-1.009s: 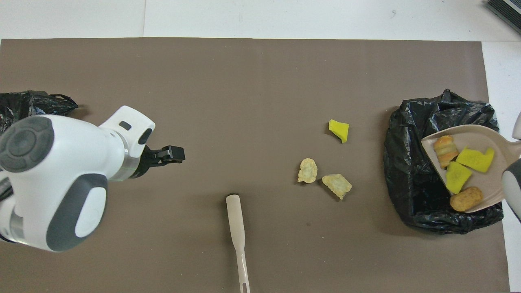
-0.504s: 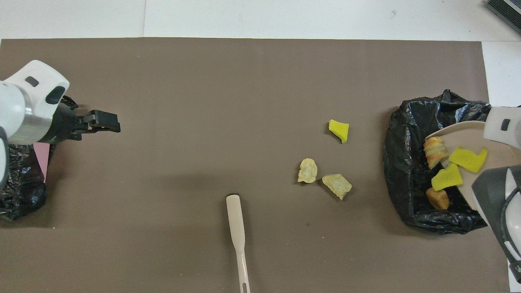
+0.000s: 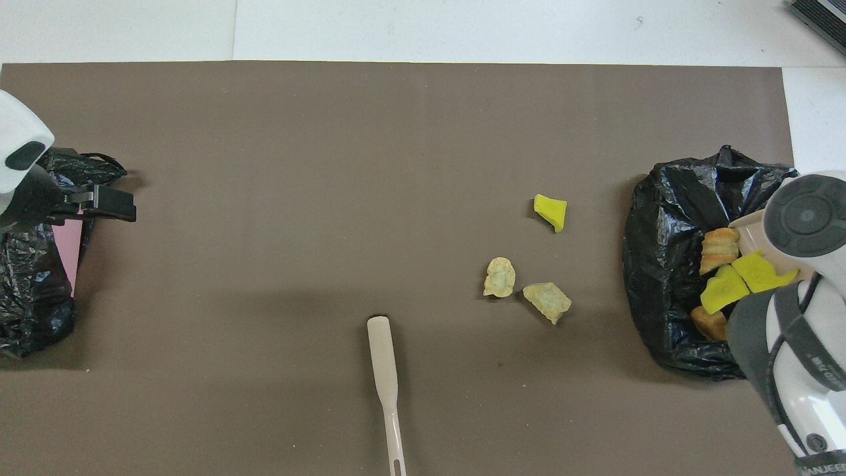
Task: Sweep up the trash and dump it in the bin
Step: 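Tilt the dustpan with the right gripper to dump pieces into the bag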
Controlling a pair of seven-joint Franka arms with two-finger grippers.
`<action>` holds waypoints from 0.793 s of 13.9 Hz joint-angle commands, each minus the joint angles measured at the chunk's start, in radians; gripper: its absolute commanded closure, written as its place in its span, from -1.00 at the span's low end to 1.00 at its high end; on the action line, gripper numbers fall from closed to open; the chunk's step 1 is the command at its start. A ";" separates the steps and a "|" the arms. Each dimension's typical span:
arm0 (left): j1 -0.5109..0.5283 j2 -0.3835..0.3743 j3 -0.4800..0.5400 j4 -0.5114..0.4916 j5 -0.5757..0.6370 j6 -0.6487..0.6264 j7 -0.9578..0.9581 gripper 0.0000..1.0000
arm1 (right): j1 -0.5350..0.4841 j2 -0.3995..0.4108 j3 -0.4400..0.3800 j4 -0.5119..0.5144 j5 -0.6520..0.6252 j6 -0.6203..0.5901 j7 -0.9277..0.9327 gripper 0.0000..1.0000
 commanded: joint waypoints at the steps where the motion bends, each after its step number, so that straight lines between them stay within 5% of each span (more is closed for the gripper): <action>1: 0.004 0.010 -0.004 0.021 0.022 -0.013 0.012 -1.00 | 0.061 -0.032 0.002 -0.016 -0.062 -0.081 0.048 1.00; 6: 0.004 0.013 0.001 0.043 0.014 -0.011 0.053 -1.00 | 0.131 -0.046 0.002 -0.009 -0.114 -0.200 0.069 1.00; 11: 0.031 0.095 -0.001 0.179 0.015 -0.103 0.107 -1.00 | 0.138 -0.023 0.007 0.053 -0.104 -0.203 0.120 1.00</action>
